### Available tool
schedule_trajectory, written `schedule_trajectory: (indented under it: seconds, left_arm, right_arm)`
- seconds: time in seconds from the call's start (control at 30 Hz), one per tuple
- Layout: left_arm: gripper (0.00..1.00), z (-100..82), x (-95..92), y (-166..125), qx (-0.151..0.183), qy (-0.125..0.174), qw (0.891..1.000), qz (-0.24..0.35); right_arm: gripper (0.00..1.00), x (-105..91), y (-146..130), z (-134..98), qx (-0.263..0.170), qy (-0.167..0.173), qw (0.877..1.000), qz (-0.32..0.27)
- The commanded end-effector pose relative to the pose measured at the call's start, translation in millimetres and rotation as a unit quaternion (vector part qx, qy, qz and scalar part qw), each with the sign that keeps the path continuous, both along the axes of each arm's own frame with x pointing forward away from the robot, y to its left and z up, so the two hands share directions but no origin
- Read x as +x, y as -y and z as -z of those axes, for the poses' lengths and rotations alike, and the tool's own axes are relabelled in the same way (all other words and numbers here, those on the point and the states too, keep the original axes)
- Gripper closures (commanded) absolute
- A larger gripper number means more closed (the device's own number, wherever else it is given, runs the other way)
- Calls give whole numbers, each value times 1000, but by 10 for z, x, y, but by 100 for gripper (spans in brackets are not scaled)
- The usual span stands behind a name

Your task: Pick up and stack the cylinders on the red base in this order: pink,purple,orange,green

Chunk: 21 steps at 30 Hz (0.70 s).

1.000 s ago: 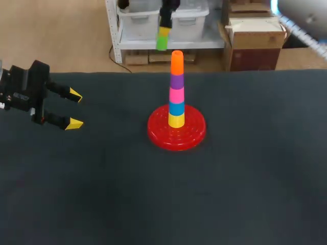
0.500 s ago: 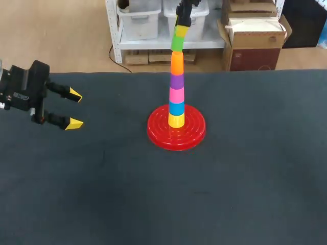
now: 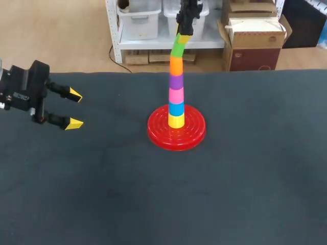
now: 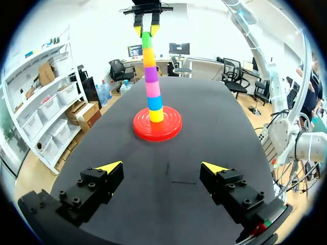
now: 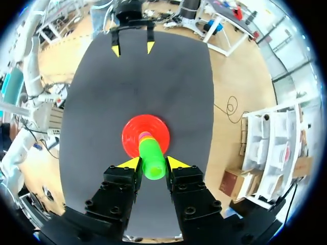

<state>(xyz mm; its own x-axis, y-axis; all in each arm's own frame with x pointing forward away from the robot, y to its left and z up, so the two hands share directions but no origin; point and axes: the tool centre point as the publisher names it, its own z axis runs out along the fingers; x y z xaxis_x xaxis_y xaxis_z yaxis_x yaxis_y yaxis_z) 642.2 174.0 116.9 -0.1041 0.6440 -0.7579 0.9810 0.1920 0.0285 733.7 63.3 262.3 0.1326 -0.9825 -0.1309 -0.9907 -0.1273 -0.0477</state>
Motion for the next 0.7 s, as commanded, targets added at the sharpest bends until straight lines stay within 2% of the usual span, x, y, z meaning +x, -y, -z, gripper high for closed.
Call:
schedule_trajectory:
  seconds: [0.03,0.7]
  left_arm:
    - [0,6,5,-10,-1,1,1000,1]
    - [0,6,5,-10,-1,1,1000,1]
  right_arm:
    - [100,-104,-73,98,1,130,992,4]
    - [100,-147,-32,-23,-16,142,990,-14]
